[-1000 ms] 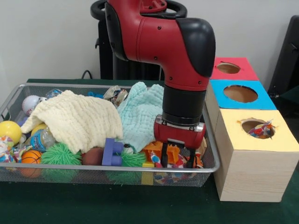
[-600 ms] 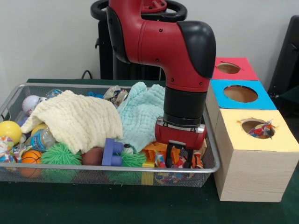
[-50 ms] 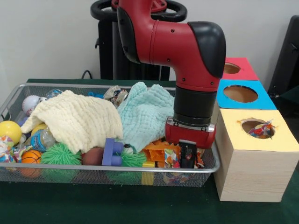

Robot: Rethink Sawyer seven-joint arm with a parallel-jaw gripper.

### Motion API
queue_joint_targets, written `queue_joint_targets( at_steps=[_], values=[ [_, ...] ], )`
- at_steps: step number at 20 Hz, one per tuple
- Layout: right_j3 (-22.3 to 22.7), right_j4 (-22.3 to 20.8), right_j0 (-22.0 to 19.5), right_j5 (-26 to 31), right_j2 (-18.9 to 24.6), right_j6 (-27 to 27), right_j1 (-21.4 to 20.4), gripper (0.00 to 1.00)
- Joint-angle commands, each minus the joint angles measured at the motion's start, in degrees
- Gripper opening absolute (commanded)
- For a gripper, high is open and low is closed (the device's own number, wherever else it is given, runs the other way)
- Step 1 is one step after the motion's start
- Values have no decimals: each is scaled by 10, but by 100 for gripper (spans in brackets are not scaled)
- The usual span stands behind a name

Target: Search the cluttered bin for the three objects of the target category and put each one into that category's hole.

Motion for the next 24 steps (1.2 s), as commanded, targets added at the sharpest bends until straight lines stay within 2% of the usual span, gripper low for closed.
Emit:
queue_joint_targets(
  at_steps=[1, 3, 4, 6, 8, 12, 18, 24],
  values=[
    [17, 13, 12, -1, 15, 108, 3, 0],
    [51, 7, 8, 23, 18, 108, -50, 0],
    [73, 6, 16, 54, 6, 104, -95, 0],
    [95, 7, 25, 104, -5, 98, -154, 0],
    [105, 9, 34, 137, -15, 95, -192, 0],
    [108, 13, 51, 173, -33, 99, -225, 0],
    [111, 16, 64, 183, -39, 112, -235, 0],
    [101, 19, 106, 229, -77, 134, -261, 0]
  ],
)
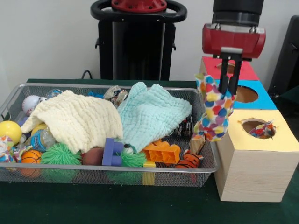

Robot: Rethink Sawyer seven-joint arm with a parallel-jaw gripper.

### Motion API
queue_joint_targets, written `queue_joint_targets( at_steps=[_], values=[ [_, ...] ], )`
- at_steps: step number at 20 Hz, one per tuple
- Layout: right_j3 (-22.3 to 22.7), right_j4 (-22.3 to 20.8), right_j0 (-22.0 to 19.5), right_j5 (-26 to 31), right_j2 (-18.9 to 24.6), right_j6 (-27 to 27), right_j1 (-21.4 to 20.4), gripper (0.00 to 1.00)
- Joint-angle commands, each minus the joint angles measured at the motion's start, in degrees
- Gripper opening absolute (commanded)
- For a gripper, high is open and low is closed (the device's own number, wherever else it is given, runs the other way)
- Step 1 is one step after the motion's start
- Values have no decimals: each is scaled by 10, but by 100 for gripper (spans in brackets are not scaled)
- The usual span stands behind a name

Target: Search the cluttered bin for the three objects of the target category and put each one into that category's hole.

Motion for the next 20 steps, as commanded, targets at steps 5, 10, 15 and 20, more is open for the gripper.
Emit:
queue_joint_targets(
  at_steps=[5, 10, 15, 20],
  values=[
    [21, 29, 69, 140, -56, 163, -40, 0],
    [27, 51, 107, 138, -77, 192, -30, 0],
    [28, 76, 132, 125, -87, 205, -12, 0],
    [33, 99, 133, 83, -72, 208, 15, 0]
  ],
)
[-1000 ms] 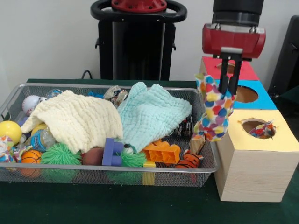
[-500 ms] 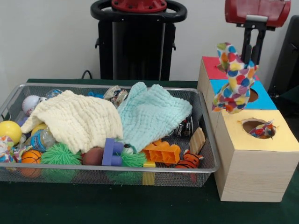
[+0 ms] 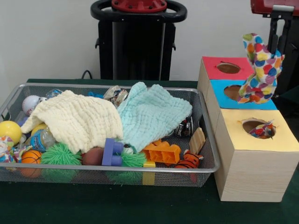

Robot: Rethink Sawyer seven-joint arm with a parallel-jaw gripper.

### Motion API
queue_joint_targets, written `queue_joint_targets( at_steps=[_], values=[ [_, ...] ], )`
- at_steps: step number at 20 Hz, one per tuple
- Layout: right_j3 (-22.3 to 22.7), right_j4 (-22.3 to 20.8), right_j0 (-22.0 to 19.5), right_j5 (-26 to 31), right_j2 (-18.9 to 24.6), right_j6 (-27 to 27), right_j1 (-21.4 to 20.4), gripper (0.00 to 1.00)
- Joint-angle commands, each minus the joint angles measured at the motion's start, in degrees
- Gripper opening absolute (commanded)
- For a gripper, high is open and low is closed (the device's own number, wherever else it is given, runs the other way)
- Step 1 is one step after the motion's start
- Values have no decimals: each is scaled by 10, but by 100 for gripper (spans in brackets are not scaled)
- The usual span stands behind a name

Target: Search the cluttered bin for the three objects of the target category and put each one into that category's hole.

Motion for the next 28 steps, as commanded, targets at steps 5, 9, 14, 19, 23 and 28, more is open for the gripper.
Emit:
queue_joint_targets(
  at_steps=[5, 9, 14, 19, 23, 28],
  values=[
    [39, 50, -23, -29, 41, 169, 64, 0],
    [30, 55, -17, -36, 36, 173, 74, 0],
    [10, 57, -23, -41, 38, 167, 90, 0],
    [13, 64, -28, -54, 50, 169, 95, 0],
    [7, 75, -17, -50, 49, 180, 98, 0],
    [-10, 86, -8, -58, 50, 180, 108, 0]
  ],
)
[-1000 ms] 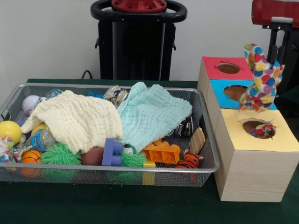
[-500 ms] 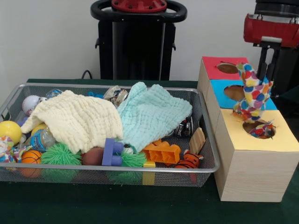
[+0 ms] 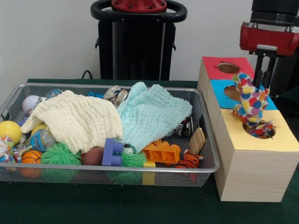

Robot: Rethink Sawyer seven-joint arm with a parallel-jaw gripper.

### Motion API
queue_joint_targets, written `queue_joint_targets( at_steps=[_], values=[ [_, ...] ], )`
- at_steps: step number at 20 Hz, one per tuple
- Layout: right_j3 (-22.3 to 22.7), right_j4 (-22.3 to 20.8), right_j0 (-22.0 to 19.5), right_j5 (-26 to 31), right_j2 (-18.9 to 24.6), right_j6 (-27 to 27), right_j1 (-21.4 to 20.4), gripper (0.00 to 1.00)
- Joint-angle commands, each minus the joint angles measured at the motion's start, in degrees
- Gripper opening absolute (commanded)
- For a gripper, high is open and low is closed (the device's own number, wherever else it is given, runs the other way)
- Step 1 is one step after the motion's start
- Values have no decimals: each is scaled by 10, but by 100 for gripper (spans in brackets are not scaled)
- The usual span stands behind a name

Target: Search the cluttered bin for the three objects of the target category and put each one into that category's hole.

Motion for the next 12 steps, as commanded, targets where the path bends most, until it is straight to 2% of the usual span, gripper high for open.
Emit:
queue_joint_targets(
  at_steps=[1, 12],
  values=[
    [-12, 36, -1, -25, 49, 145, 32, 0],
    [-16, 68, 0, -54, 72, 142, 55, 0]
  ],
)
